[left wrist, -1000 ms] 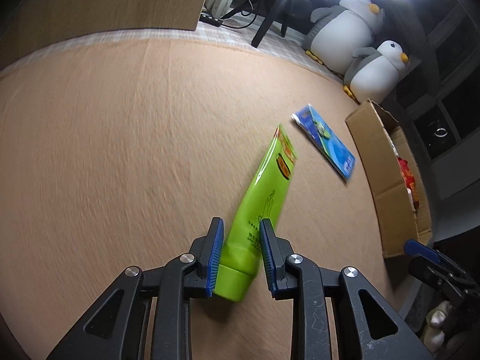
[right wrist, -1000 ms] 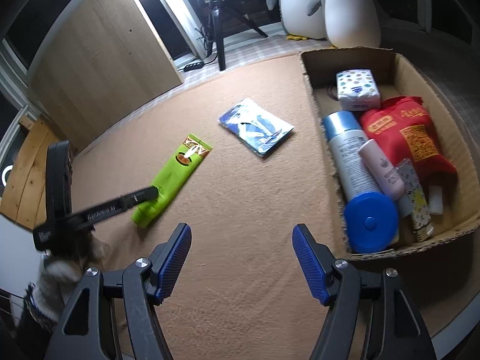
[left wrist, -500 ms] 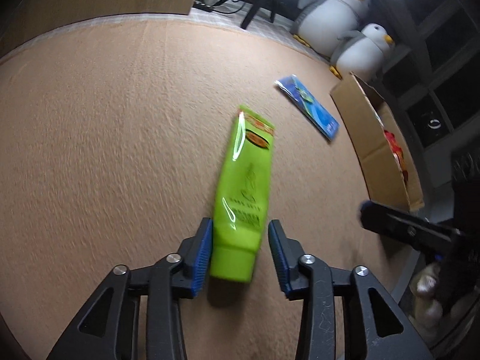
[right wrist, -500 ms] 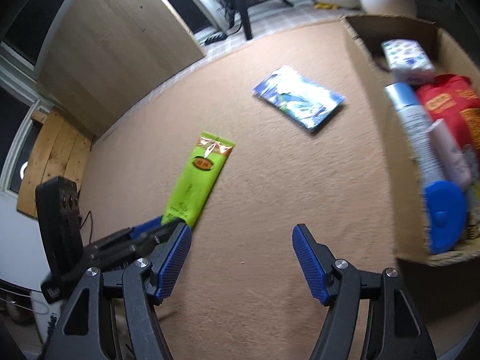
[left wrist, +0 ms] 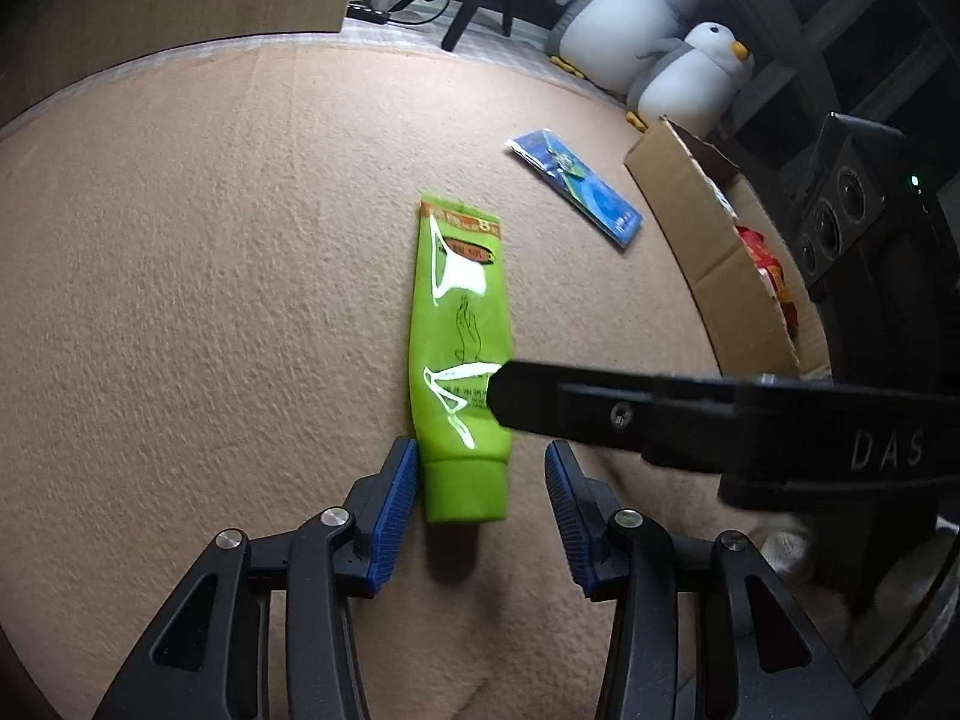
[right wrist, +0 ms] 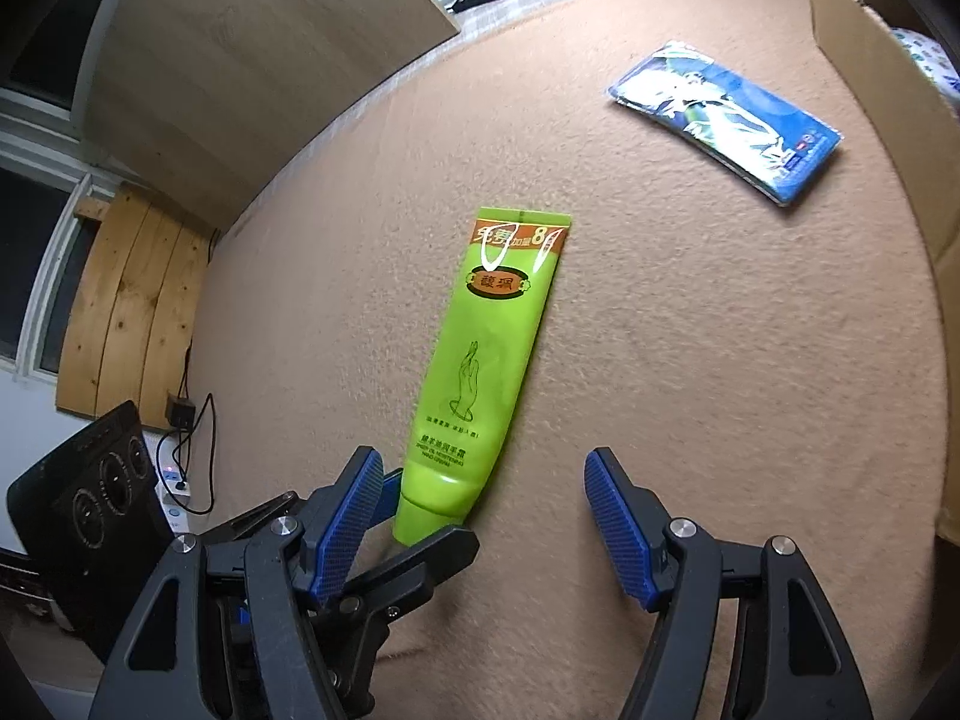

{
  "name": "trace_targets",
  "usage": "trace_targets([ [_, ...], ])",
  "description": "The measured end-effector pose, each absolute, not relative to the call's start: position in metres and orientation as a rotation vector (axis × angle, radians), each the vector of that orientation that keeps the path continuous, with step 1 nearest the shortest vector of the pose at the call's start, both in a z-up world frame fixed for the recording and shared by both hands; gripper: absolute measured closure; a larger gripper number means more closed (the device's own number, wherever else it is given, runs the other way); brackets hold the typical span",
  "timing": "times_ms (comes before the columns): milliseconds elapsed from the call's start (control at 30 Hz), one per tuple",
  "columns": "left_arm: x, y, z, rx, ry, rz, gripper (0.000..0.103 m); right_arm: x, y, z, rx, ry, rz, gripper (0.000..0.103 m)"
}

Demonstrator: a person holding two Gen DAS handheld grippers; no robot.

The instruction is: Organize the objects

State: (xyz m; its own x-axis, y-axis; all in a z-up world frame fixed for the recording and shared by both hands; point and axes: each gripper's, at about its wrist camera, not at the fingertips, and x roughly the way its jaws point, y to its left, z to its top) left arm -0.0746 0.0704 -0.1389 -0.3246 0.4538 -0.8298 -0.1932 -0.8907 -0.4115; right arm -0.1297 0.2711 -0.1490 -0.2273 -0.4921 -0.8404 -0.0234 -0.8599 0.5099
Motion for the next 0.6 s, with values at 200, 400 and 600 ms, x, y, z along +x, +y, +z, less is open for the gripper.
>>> trace_targets([
  [200, -0.077, 0.072, -0.142, -1.521, -0.36, 2.218, 0.054, -0.134, 0.263, -0.154, 1.75, -0.589, -2.128, 0.05],
  [400, -0.078, 0.074, -0.142, -1.518, -0.386, 2.197, 0.056, -0.137, 0.253, -0.158, 1.761, -0.561, -2.097, 0.068],
  [600, -0.08, 0.077, -0.143, -1.532, -0.42, 2.213, 0.067, -0.135, 0.255, -0.155, 1.751, -0.542, -2.121, 0.073],
])
